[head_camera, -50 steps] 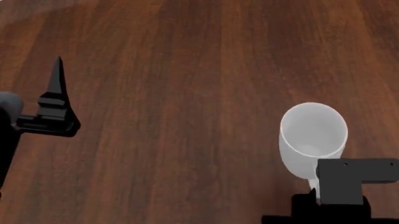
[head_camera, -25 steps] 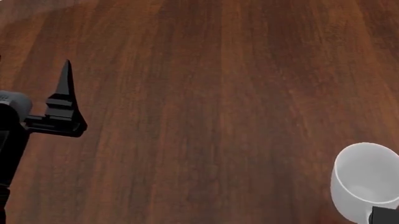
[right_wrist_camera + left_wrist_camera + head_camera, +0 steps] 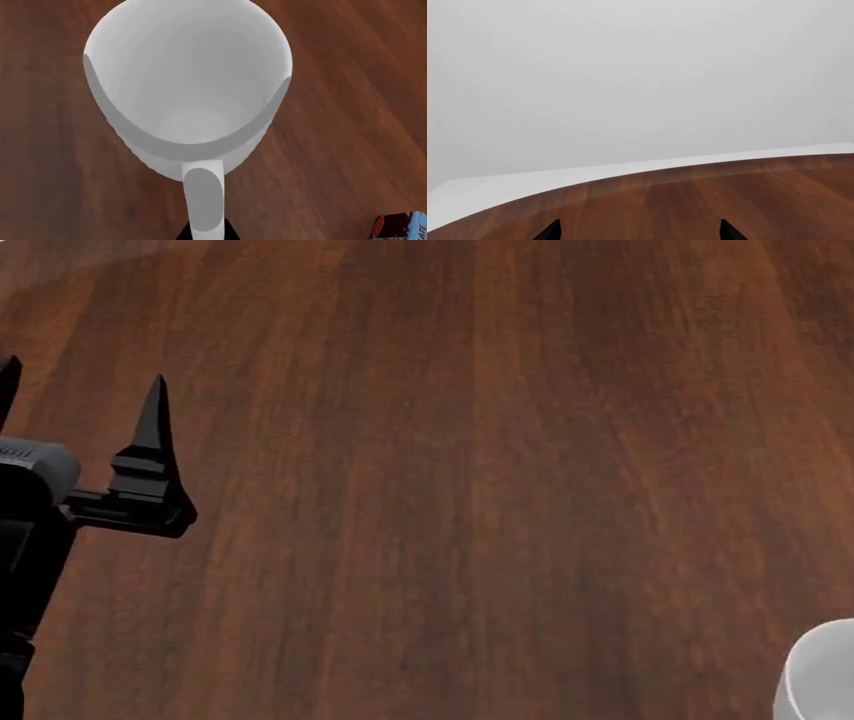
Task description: Put the white mug on the plate.
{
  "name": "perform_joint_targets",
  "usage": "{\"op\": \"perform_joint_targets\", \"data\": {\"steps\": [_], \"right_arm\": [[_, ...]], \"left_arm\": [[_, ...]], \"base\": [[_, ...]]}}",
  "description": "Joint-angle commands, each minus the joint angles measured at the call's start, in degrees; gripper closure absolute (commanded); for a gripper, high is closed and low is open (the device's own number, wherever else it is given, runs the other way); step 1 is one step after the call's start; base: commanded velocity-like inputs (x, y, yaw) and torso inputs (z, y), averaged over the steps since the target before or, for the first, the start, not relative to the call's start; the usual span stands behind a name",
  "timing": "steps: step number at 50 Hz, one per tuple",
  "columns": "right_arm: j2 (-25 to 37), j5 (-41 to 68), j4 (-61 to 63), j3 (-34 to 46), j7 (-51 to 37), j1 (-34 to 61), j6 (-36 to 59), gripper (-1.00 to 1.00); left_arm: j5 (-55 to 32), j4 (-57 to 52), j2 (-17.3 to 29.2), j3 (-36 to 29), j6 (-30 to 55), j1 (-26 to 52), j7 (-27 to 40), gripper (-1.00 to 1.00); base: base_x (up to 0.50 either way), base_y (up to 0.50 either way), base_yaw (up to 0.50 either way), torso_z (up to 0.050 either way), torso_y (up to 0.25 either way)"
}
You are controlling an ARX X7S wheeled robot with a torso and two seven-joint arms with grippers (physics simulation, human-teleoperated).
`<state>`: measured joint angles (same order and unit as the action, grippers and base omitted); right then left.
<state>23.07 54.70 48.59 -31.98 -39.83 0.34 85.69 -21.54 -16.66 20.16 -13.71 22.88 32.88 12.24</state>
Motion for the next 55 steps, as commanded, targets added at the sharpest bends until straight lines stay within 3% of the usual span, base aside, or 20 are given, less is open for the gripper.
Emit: {"op": "perform_joint_targets", "data": {"steps": [1, 11, 55], "right_arm": [[-1.3, 2.9, 4.8, -7.7, -1.4, -6.1, 0.0, 1.0], [-3.0, 3.6, 6.4, -12.9, 0.0, -12.9, -4.9, 1.0], [-14.5, -7.4, 2.8, -19.0, 14.0, -36.3, -29.7, 1.0]], "left_arm": [[0.2, 2.9, -0.4, -0.6, -2.4, 0.2, -1.2, -1.0], [0.0, 3.6, -0.5, -0.8, -2.9, 0.7, -1.7, -1.0], [-1.0, 5.2, -0.9, -2.2, -2.8, 2.7, -2.5, -1.0]], "base": [[0.0, 0.0, 0.0, 0.0, 0.0], [0.0, 0.0, 0.0, 0.0, 0.0], [0.0, 0.0, 0.0, 0.0, 0.0]]}}
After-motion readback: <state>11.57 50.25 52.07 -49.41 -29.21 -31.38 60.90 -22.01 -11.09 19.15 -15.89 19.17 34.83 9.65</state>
